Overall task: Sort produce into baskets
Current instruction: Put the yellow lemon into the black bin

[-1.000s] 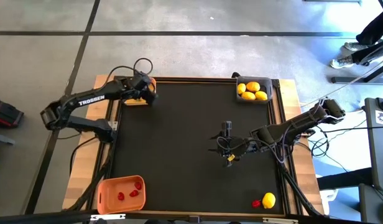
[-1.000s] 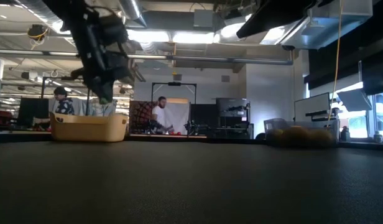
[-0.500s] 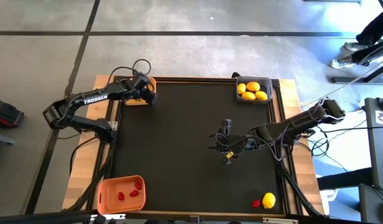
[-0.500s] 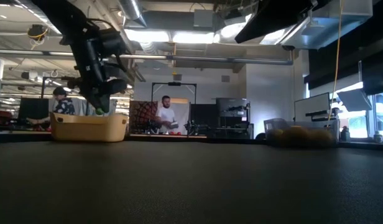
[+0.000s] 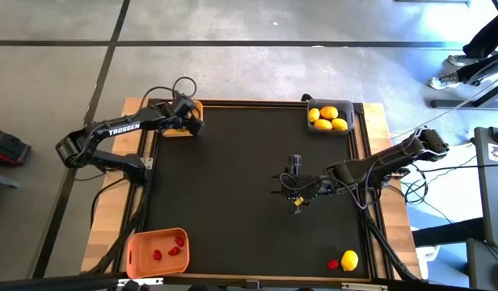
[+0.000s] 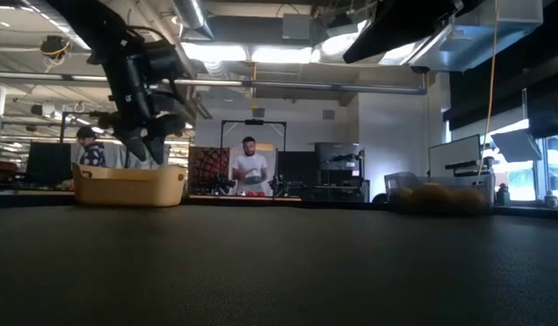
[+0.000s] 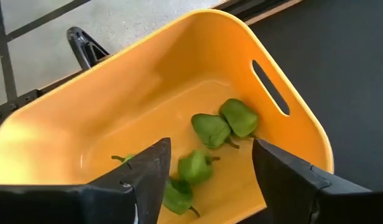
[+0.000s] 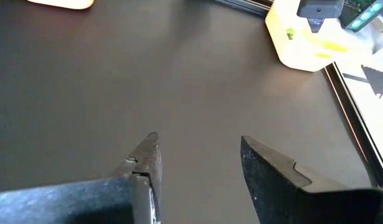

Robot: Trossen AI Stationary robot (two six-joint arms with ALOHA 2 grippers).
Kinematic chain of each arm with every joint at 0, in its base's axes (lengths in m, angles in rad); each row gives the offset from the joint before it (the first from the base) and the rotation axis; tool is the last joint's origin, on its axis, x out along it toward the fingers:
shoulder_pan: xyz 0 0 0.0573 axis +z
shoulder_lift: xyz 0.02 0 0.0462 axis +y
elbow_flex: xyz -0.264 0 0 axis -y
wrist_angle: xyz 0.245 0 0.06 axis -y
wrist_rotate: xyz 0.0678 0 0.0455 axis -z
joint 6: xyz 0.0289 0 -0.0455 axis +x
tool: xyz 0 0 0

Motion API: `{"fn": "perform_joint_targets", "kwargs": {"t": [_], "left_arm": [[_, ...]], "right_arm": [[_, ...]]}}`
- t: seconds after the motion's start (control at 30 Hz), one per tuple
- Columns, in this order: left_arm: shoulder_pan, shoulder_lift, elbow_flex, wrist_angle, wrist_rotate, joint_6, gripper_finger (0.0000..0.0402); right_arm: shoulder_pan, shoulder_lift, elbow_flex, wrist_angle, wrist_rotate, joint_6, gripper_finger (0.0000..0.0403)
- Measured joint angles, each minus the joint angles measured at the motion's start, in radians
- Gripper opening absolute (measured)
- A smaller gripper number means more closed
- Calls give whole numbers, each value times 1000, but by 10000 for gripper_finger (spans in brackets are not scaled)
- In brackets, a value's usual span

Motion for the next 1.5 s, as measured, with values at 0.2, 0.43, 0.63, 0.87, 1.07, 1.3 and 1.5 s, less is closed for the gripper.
{"fn": "perform_joint_targets", "kwargs": {"t": [0.2, 0.43, 0.63, 0.87, 1.07, 1.3, 1.5], "left_arm": [[-15, -11, 33, -9, 104, -2, 223], [-63, -21, 38, 14, 228, -31, 223], [-110, -21, 22, 47, 228, -5, 223], [-119, -21, 1, 85, 227, -3, 223], [-119, -21, 1, 85, 227, 13, 223], [-119, -21, 1, 83, 226, 17, 224], [-119, -21, 1, 83, 226, 26, 224]], "right_arm": [[0, 0, 0, 1, 7, -11, 159], [13, -3, 0, -49, -48, 22, 159], [76, -11, 61, -319, -128, 190, 159], [172, -12, 75, -528, -329, 524, 159], [280, -12, 58, -598, -450, 828, 159], [400, -12, 53, -598, -479, 1130, 159], [469, -12, 53, -613, -508, 1412, 159]]}}
